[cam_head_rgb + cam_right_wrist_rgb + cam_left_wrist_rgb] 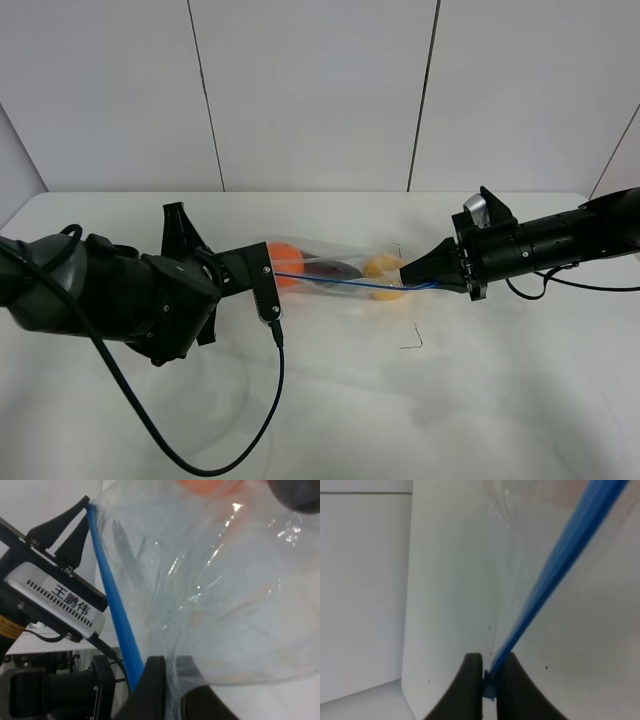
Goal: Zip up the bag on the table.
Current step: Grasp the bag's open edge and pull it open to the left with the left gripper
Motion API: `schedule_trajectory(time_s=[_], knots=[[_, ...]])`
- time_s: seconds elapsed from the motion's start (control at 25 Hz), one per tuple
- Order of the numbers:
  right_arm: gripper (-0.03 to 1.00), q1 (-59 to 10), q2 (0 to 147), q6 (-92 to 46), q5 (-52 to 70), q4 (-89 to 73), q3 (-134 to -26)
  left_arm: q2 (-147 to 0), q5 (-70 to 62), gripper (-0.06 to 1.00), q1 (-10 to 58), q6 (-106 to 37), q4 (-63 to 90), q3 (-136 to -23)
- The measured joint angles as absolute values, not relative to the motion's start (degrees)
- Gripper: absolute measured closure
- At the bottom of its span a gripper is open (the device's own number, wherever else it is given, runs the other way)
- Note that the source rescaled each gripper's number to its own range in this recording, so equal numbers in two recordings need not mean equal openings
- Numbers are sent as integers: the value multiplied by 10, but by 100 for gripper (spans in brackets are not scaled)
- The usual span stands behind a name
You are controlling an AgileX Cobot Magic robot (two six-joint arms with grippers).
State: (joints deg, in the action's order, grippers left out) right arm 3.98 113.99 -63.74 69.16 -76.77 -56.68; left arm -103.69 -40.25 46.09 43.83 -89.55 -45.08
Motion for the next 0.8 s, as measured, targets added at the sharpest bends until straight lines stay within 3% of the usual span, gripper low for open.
schedule_trajectory(time_s=[0.32,0.4,0.6,0.68,0.8], knots=[[97,40,1140,-637,692,-769,-567,-1036,-398,91,458,440,-896,-451],[97,40,1140,-637,692,-762,-567,-1036,-411,81,455,440,-891,-450],[97,41,1140,-637,692,-756,-567,-1015,-410,35,452,459,-888,-450],[97,41,1140,-637,692,-755,-567,-1001,-410,27,452,475,-896,-450],[97,41,1140,-637,692,-754,-567,-984,-409,22,452,489,-910,-450]])
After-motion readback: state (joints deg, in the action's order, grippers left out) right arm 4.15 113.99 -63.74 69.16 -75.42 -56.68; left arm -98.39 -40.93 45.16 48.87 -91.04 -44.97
